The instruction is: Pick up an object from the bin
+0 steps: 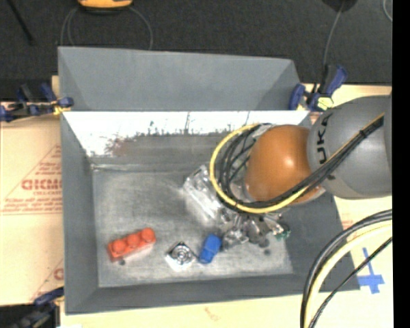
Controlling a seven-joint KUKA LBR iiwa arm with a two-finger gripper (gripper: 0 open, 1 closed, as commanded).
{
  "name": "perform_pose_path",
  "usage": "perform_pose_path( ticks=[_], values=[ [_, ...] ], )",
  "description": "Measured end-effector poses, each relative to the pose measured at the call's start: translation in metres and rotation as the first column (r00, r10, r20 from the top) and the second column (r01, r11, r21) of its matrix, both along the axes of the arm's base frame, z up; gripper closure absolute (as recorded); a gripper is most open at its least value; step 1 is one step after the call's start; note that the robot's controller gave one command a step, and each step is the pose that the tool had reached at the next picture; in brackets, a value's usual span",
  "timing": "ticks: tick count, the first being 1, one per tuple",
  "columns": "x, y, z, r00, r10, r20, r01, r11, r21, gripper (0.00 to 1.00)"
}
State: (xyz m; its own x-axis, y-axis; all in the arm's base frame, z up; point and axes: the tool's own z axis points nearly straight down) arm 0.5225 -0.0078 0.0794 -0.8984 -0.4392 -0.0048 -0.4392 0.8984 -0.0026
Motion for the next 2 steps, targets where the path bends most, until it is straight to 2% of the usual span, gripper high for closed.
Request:
perform_pose_path(
  ticks=[1, 2],
  values=[
    [-0.001, 0.000, 0.000, 1.000, -0.001, -0.002, 0.001, 1.000, 0.000, 0.00],
    [-0.031, 0.039, -0.006, 0.964, 0.267, 0.009, -0.267, 0.964, -0.004, 0.00]
  ],
)
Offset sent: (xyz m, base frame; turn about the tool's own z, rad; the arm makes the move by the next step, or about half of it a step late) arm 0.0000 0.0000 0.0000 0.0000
